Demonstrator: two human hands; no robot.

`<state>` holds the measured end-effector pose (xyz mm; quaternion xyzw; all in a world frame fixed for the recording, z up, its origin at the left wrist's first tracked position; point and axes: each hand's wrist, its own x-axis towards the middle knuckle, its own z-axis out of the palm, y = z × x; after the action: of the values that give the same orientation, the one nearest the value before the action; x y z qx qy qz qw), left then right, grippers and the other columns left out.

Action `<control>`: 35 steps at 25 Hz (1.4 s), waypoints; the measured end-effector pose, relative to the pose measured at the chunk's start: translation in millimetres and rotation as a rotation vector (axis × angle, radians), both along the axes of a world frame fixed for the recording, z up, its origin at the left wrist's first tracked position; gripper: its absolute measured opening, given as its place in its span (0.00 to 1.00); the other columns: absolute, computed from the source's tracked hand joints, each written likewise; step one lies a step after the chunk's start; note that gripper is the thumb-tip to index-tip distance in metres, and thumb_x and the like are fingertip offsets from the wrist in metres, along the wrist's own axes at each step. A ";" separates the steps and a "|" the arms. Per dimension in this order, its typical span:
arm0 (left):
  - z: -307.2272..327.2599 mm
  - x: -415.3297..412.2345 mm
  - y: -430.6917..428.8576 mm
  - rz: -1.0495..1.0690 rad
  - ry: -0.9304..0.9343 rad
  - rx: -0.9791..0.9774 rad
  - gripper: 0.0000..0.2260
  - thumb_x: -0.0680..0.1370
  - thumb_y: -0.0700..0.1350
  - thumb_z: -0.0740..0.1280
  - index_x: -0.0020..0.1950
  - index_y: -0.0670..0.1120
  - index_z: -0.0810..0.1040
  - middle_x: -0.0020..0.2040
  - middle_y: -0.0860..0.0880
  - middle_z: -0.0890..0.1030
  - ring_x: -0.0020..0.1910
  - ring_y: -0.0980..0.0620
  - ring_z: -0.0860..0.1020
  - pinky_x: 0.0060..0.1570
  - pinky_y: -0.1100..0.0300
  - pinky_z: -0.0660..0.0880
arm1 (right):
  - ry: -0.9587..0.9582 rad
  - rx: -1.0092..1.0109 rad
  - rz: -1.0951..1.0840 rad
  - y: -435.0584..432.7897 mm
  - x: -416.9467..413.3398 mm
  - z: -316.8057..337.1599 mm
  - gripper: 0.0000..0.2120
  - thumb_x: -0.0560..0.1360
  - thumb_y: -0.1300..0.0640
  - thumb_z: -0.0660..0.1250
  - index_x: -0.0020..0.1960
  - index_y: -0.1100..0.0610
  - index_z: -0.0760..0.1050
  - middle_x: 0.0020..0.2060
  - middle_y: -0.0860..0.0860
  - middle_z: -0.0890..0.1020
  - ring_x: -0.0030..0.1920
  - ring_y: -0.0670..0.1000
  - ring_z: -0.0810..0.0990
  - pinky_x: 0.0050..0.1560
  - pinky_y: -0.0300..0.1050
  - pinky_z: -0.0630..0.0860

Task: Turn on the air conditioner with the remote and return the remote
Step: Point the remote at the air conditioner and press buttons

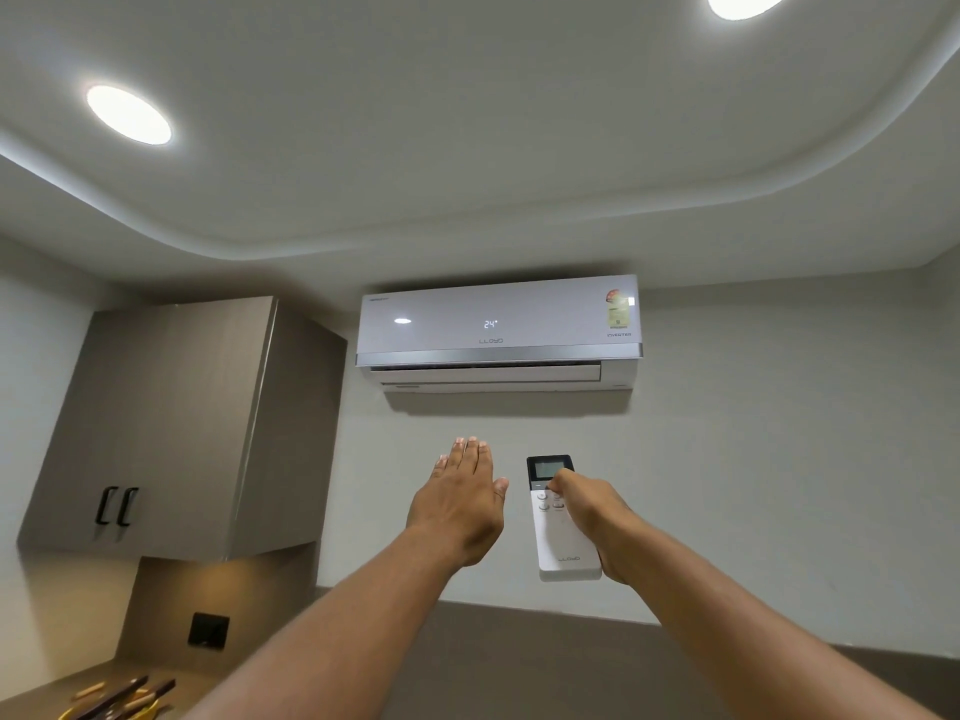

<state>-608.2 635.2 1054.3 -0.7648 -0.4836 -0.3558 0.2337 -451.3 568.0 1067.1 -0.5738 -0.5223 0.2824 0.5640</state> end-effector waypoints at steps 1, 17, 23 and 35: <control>0.3 -0.6 -0.4 0.000 -0.002 0.002 0.27 0.82 0.55 0.42 0.78 0.44 0.44 0.79 0.46 0.45 0.77 0.49 0.43 0.71 0.56 0.41 | 0.008 -0.002 0.004 0.4 -0.2 -0.3 0.11 0.76 0.52 0.59 0.47 0.58 0.75 0.38 0.57 0.82 0.36 0.57 0.80 0.36 0.43 0.72; 2.4 1.4 -0.4 0.003 0.006 -0.002 0.27 0.82 0.54 0.42 0.78 0.44 0.44 0.79 0.46 0.45 0.77 0.50 0.43 0.71 0.55 0.41 | 0.040 0.034 0.041 2.8 3.6 -0.3 0.08 0.75 0.55 0.60 0.47 0.59 0.75 0.36 0.56 0.80 0.35 0.58 0.79 0.36 0.43 0.74; 3.9 2.2 0.8 0.004 0.005 0.000 0.27 0.82 0.54 0.42 0.78 0.44 0.44 0.79 0.46 0.46 0.77 0.49 0.43 0.71 0.55 0.42 | 0.038 0.033 0.049 3.7 4.9 0.2 0.09 0.76 0.56 0.59 0.50 0.59 0.76 0.38 0.56 0.81 0.36 0.58 0.80 0.35 0.43 0.75; 6.0 -2.0 3.6 0.018 0.015 0.007 0.27 0.82 0.54 0.42 0.78 0.43 0.44 0.79 0.46 0.46 0.77 0.49 0.43 0.72 0.55 0.42 | 0.049 0.035 0.059 9.4 5.2 -1.1 0.10 0.77 0.56 0.62 0.54 0.60 0.76 0.37 0.56 0.81 0.33 0.56 0.81 0.31 0.43 0.77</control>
<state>-610.3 638.8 1060.2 -0.7621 -0.4875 -0.3497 0.2433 -446.1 577.4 1066.0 -0.5411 -0.5298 0.3038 0.5781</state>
